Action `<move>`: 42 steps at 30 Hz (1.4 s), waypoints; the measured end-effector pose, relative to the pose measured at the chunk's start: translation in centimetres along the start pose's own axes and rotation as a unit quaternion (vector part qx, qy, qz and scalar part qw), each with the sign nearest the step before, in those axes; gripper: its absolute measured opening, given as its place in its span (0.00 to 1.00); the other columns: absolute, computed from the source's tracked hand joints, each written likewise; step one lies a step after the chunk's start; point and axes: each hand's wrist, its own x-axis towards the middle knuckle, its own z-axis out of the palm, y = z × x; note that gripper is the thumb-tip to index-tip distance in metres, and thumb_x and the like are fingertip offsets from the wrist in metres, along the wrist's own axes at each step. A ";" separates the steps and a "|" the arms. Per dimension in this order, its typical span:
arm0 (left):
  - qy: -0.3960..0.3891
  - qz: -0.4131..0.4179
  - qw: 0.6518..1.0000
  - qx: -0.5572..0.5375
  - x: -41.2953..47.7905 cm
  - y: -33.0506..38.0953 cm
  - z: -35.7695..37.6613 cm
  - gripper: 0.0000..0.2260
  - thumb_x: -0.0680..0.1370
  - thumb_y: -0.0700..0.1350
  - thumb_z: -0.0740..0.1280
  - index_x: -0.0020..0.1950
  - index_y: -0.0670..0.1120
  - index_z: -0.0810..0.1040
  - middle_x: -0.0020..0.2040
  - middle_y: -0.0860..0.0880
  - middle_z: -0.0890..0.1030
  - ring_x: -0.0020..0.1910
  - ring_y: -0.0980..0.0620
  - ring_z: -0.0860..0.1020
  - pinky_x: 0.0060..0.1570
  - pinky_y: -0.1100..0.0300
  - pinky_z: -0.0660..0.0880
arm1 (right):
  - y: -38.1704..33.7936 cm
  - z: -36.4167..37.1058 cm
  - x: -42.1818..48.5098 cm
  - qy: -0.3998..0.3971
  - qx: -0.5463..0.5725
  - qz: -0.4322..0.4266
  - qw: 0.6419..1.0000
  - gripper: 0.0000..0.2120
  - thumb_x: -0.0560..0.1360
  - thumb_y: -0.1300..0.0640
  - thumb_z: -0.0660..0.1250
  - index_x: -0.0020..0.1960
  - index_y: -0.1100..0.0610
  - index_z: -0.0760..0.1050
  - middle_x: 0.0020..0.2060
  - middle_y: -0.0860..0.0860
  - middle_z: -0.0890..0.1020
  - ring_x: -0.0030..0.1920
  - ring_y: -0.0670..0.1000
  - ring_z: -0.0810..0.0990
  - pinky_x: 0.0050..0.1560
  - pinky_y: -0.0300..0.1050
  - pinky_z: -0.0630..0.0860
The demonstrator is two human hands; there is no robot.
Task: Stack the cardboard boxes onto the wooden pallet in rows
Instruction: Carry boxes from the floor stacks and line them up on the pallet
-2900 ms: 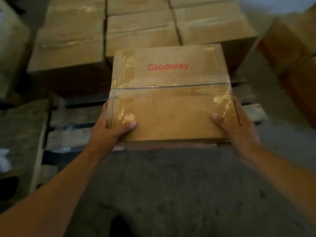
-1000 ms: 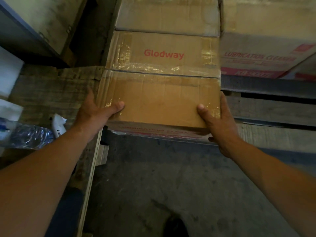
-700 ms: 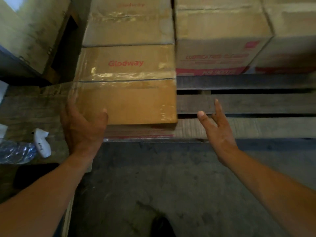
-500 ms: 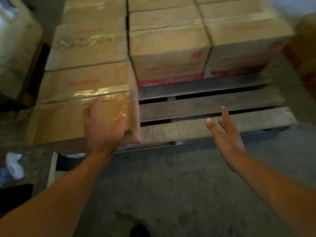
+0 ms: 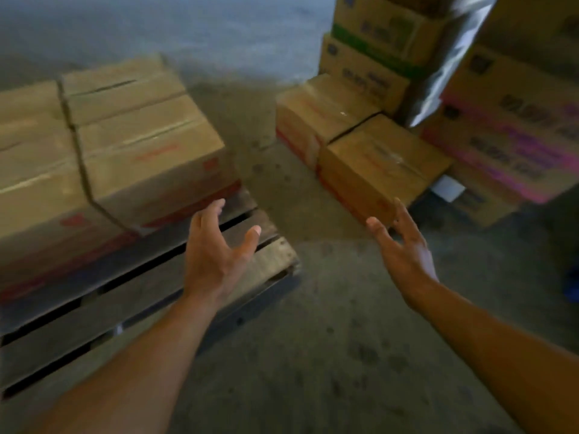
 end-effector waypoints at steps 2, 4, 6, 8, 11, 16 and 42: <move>-0.027 0.017 0.999 -0.011 2.2 2.7 3.9 0.34 0.74 0.59 0.72 0.75 0.46 0.68 0.69 0.47 0.72 0.66 0.50 0.72 0.60 0.59 0.66 | 1.1 -2.3 2.9 0.022 0.016 0.022 0.999 0.35 0.74 0.29 0.63 0.77 0.29 0.53 0.76 0.49 0.69 0.73 0.56 0.70 0.69 0.55 0.69; -0.057 0.029 0.998 -0.012 4.6 4.8 7.6 0.36 0.71 0.62 0.69 0.74 0.47 0.69 0.68 0.47 0.73 0.65 0.51 0.72 0.59 0.60 0.65 | 2.4 -4.0 6.0 0.039 0.034 0.047 0.998 0.35 0.74 0.30 0.63 0.77 0.29 0.52 0.76 0.51 0.68 0.73 0.57 0.70 0.68 0.56 0.69; -0.085 0.049 0.995 -0.002 7.6 6.3 11.2 0.36 0.70 0.63 0.68 0.74 0.48 0.69 0.68 0.47 0.73 0.66 0.50 0.72 0.60 0.60 0.65 | 3.4 -4.8 9.4 0.054 0.061 0.066 0.994 0.36 0.74 0.30 0.63 0.77 0.30 0.52 0.77 0.52 0.67 0.72 0.57 0.70 0.67 0.57 0.70; -0.110 0.066 0.992 0.023 11.8 7.1 15.2 0.35 0.72 0.61 0.72 0.74 0.46 0.69 0.68 0.45 0.73 0.66 0.47 0.72 0.60 0.59 0.66 | 4.4 -4.9 13.4 0.070 0.078 0.086 0.991 0.36 0.74 0.30 0.63 0.77 0.30 0.51 0.77 0.52 0.67 0.73 0.58 0.69 0.67 0.58 0.70; -0.136 0.081 0.985 0.062 18.7 7.5 22.3 0.34 0.73 0.57 0.73 0.73 0.41 0.70 0.68 0.41 0.74 0.68 0.43 0.71 0.64 0.55 0.67 | 6.7 -3.9 19.7 0.085 0.083 0.117 0.986 0.36 0.74 0.31 0.64 0.78 0.32 0.51 0.77 0.51 0.66 0.74 0.57 0.67 0.68 0.58 0.68; -0.214 0.135 0.963 0.091 28.1 6.1 33.8 0.34 0.75 0.55 0.73 0.74 0.39 0.68 0.69 0.38 0.72 0.70 0.40 0.69 0.68 0.52 0.65 | 11.3 -0.2 29.2 0.119 -0.011 0.156 0.981 0.37 0.76 0.33 0.63 0.80 0.36 0.51 0.80 0.48 0.60 0.77 0.56 0.61 0.73 0.57 0.62; -0.321 -0.041 0.944 0.066 33.2 1.3 43.5 0.37 0.69 0.67 0.66 0.70 0.45 0.70 0.63 0.44 0.76 0.60 0.43 0.76 0.58 0.52 0.73 | 18.7 1.5 34.4 0.176 0.082 0.343 0.919 0.34 0.74 0.34 0.68 0.74 0.48 0.66 0.66 0.51 0.76 0.65 0.57 0.75 0.64 0.57 0.72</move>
